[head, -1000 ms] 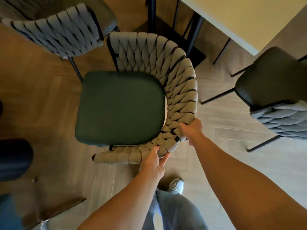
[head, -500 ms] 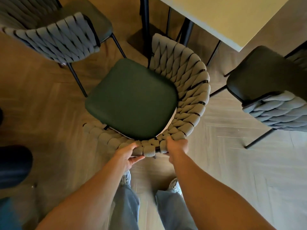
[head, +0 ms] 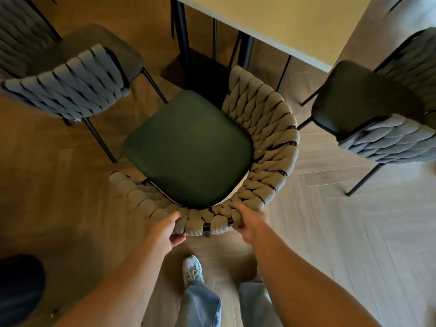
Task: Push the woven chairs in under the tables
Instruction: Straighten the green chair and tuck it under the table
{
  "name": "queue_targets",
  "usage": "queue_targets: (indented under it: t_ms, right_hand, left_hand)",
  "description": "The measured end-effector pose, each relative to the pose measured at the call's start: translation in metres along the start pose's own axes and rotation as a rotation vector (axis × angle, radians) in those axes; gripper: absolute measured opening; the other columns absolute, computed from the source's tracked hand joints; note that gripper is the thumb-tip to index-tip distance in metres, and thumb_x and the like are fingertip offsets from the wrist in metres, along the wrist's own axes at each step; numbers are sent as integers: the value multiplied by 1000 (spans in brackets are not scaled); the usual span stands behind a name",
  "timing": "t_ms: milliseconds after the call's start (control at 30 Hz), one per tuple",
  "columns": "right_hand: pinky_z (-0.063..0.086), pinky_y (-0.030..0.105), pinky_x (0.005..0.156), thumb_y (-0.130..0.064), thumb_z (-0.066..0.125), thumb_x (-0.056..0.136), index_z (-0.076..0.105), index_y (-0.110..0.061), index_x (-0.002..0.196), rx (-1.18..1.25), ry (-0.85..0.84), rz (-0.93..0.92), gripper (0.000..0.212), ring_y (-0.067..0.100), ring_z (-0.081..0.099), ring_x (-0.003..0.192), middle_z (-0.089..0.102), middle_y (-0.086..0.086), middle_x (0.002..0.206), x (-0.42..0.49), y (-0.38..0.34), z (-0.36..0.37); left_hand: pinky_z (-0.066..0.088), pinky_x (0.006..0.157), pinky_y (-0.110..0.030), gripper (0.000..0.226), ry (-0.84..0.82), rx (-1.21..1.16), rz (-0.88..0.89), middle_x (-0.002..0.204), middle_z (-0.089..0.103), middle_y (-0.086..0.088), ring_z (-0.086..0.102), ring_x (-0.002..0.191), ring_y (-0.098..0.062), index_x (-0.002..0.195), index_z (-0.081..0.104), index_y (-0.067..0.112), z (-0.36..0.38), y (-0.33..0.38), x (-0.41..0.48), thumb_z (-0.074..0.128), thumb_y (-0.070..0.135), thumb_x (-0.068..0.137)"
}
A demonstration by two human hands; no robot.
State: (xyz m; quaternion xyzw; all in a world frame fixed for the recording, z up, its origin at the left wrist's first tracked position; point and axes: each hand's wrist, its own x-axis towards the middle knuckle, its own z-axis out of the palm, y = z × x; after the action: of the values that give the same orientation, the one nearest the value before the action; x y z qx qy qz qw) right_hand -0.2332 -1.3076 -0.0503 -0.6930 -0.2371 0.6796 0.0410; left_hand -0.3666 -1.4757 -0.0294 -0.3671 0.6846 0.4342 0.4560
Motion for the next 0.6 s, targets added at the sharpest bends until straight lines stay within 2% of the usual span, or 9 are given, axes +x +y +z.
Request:
queue_targets:
  t_ms: [67,133,200,300,367,400,500,600]
  right_hand:
    - [60,53,88,-13,86,76,51,-14,99,40,49,-39,43,32,69,98,64,12,103,5,-20,-9]
    - [61,53,86,-13,88,74,53,-10,105,5,90,-92,47,33,70,98,65,13,106,9,-43,-18]
    - [61,53,83,-14,88,73,55,-9,101,-24,123,-164,44,33,70,95,66,14,103,19,-69,-26]
    - [61,54,79,-14,85,76,50,-15,86,-67,139,-242,36,35,68,91,63,11,96,32,-107,-29]
    - [60,54,78,-12,84,78,48,-18,82,-107,138,-282,37,34,65,88,60,9,90,40,-124,-29]
    - [60,54,79,-11,85,77,47,-20,82,-129,129,-278,39,34,65,87,60,8,90,43,-127,-29]
    - [61,51,82,-8,84,76,49,-19,82,-191,119,-271,38,30,66,81,63,11,94,52,-126,-29]
    - [61,51,83,-10,82,76,56,-18,88,-185,147,-292,30,32,69,87,67,13,100,55,-124,-28]
  left_hand:
    - [58,86,-47,49,-16,-113,6,118,57,-23,60,109,-36,130,49,7,9,-15,-3,70,25,90]
    - [54,96,-53,57,-57,-220,1,125,53,-19,56,117,-35,137,47,11,24,-31,-9,73,24,88]
    - [55,92,-56,58,-92,-302,-30,126,51,-16,58,116,-37,136,49,15,44,-42,-11,75,22,86]
    - [60,67,-55,58,-154,-446,-61,128,55,-20,62,109,-43,135,49,23,64,-46,1,76,13,85]
    - [59,61,-56,59,-126,-492,-89,125,59,-26,65,102,-44,134,50,22,72,-50,17,76,9,83]
    - [59,62,-58,57,-109,-500,-98,122,60,-27,65,100,-44,133,50,18,75,-49,15,75,7,84]
    - [58,78,-61,42,-79,-487,-64,117,62,-26,65,98,-41,129,53,2,81,-46,4,69,4,90]
    - [56,86,-62,35,-94,-437,-66,105,62,-24,63,100,-42,125,54,-2,85,-44,-1,65,2,93]
